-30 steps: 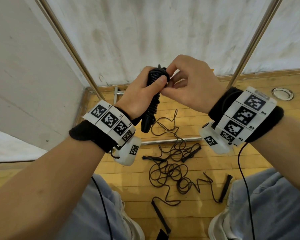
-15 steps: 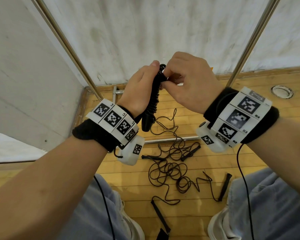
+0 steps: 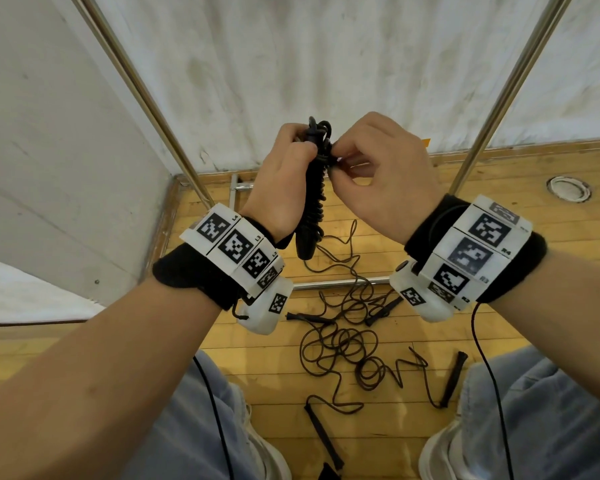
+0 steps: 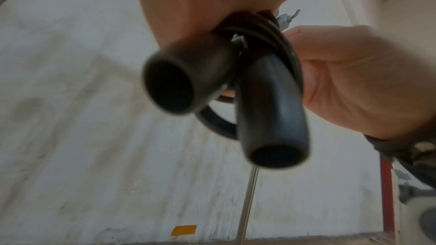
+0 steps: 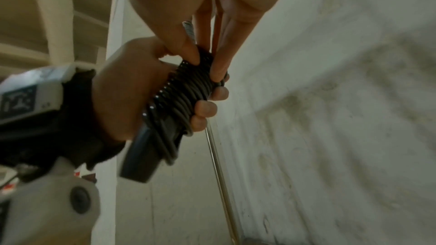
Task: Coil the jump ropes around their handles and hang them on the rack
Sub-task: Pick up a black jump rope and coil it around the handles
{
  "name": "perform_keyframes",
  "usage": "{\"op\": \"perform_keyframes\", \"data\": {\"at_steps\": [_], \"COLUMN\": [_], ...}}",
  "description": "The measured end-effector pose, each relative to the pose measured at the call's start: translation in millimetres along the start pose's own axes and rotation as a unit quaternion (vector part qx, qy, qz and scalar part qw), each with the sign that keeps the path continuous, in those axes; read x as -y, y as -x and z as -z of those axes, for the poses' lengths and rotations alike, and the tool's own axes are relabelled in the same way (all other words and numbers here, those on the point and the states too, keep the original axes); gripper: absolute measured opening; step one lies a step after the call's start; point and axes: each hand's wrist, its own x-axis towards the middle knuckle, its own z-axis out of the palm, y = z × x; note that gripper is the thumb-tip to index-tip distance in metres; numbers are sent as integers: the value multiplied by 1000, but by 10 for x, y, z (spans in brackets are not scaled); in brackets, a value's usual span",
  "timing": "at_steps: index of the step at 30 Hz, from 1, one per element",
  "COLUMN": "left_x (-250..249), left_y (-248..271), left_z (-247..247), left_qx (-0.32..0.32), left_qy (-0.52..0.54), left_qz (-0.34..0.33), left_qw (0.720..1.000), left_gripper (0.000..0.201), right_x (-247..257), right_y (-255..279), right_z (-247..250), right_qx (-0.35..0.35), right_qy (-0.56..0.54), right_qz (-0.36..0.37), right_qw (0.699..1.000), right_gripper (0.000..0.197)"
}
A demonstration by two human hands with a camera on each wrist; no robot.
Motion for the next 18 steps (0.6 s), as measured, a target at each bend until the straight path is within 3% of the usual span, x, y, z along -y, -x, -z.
{"op": "perform_keyframes", "data": {"at_steps": [5,9,11,14,18], "left_x": [-10,-7,-6,11,34], "left_y": [26,51,56,50,34], "left_z": [17,16,15,-6,-32], "left_qx": [6,3,-15,-73,-80], "left_qy": [-39,-120,-149,-224,-221], "left_qz": [-10,-47,-73,-127,-141], "left_qw": [999,992,986,964,962], "left_gripper": [29,28,24,36,19], "right_x": [-2,-40,-16,-4,-64], "right_y": [-47,-103,-109,-121,-130], "right_z": [-12,8,-1,-19,-44], "right_qx": [-26,8,14,-7,-9], "right_qy": [-126,-169,-195,-244,-287], "right_qz": [-124,-205,-209,-254,-331], "right_qw": [984,964,958,936,899], "right_gripper": [4,9,12,16,17]}}
